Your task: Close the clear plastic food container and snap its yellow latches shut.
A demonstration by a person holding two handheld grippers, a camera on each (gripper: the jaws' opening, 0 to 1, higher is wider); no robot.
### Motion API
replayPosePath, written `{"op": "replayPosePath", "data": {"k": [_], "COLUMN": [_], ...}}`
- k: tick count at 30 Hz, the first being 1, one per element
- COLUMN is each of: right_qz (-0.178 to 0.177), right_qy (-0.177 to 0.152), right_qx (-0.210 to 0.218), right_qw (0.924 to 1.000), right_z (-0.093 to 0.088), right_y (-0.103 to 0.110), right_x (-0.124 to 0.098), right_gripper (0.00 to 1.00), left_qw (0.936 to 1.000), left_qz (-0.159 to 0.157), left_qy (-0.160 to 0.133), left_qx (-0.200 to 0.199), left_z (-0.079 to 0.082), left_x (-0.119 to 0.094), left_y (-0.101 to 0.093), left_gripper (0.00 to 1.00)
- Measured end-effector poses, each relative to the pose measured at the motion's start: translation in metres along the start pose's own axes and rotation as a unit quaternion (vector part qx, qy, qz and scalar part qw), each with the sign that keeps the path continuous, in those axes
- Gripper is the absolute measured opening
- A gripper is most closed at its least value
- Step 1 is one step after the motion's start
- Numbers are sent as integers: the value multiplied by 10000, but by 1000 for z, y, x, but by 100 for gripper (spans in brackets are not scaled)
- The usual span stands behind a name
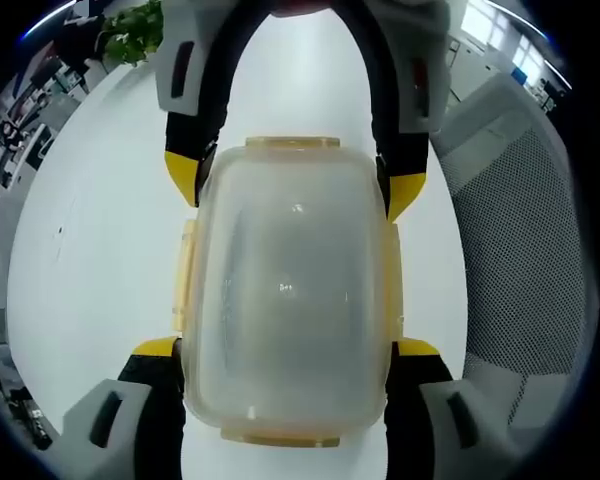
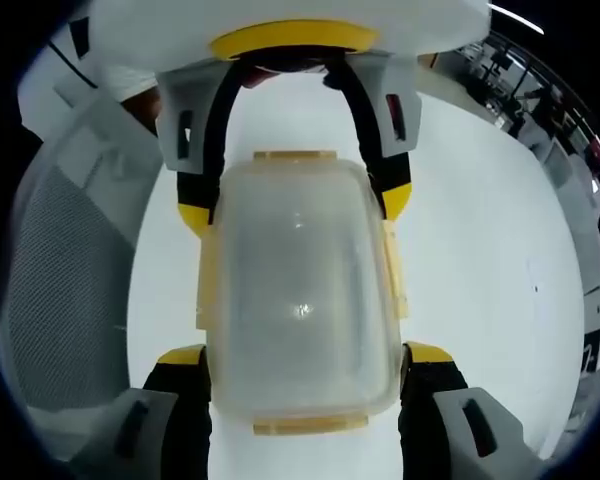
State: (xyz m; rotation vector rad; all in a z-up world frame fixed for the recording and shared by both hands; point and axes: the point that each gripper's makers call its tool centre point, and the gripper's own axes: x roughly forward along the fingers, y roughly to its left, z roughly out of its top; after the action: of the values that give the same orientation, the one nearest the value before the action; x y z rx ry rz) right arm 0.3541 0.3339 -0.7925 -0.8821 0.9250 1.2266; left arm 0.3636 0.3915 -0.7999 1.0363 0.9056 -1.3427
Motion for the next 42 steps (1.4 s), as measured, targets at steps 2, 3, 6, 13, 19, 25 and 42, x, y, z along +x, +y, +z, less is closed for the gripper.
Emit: {"op": "replayPosePath", "data": {"k": [2,3,6,13,19,25,42], "right_qz": [3,3,1,-3,-11,-21,-47], "right_qy": [4,7,-7,-18,1,6,-22], "right_qx": [-1,6,22,34,44,66,82], "right_qw": [10000,10000,10000,10000,10000,10000,10000], "right_z": [0,0,0,0,-1,-2,-1], "right_y": [-2,-4,-7,-16,-22,-28,-46], "right_x": [1,1,1,1,2,2,3], "right_gripper": [77,77,77,77,77,77,78], "left_qw": [10000,10000,10000,10000,10000,10000,9999], "left_qz": [-2,0,0,16,30,28,54], "left_qy": [10,21,50,37,37,45,75], "left_qx": [-6,-4,12,10,14,32,39], "left_z": [0,0,1,1,2,3,2], "left_x": [1,1,1,2,3,4,6], "left_y": [2,3,7,16,22,27,45], "left_gripper": [83,83,83,83,83,83,84]}}
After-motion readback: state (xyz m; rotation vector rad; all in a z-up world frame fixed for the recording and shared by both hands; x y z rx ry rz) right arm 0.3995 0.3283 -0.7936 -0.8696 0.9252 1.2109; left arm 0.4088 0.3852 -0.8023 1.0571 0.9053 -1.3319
